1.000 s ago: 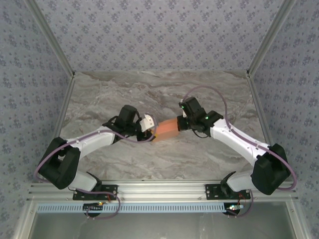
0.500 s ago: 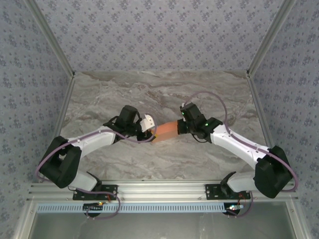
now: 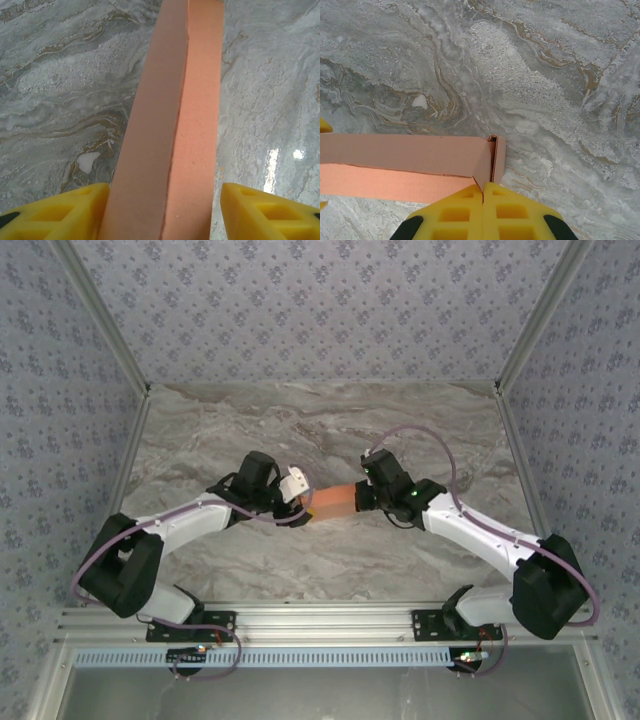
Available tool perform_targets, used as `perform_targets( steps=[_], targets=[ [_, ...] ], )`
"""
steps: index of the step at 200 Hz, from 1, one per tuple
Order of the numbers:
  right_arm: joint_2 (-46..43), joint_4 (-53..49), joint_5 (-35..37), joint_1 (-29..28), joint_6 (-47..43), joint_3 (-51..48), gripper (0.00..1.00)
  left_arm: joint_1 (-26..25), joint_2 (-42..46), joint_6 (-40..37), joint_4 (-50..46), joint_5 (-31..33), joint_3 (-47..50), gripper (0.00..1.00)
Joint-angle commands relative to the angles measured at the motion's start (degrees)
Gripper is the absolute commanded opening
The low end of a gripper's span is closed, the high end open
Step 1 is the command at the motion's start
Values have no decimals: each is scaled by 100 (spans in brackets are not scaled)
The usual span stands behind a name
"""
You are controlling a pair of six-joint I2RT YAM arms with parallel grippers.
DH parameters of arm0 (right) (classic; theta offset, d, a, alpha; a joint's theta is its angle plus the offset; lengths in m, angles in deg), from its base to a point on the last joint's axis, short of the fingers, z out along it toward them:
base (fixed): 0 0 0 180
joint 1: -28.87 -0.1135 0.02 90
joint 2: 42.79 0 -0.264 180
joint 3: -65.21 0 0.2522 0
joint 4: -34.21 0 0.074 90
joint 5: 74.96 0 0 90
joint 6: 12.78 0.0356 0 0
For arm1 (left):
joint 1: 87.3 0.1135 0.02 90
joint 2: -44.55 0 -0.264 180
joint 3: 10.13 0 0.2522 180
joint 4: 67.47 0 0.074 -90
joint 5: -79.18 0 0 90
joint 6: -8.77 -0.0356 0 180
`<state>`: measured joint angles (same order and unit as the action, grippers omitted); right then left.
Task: Fold the paper box
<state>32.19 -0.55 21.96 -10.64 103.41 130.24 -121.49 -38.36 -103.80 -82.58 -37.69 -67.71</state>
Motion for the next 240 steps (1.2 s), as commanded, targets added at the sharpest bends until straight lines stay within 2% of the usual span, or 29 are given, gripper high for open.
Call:
perform_targets(
  steps=[1,28,60,88,118,145,197,240],
  targets=[
    [21,-346,96,-66,96,123,0,1,287,258,-191,76,-180,63],
    [78,-361,103,-97,85,172,0,-6,590,639,-246,143,-135,66],
    [118,-371,121,-118,87,208,0,-25,1085,1428,-396,746,-2,66],
    [136,-400,120,-121,75,248,0,-150,1518,2122,-556,1446,233,62],
    [140,-414,134,-129,62,279,0,-225,1616,2362,-799,1487,251,58],
    [150,-405,132,-132,66,290,0,-284,1504,2253,-927,1474,164,50],
    [155,-414,147,-144,61,299,0,-295,1177,2084,-1061,1437,-57,25],
    [161,-393,136,-149,52,277,0,-297,1146,2101,-952,1542,-53,15]
  ],
)
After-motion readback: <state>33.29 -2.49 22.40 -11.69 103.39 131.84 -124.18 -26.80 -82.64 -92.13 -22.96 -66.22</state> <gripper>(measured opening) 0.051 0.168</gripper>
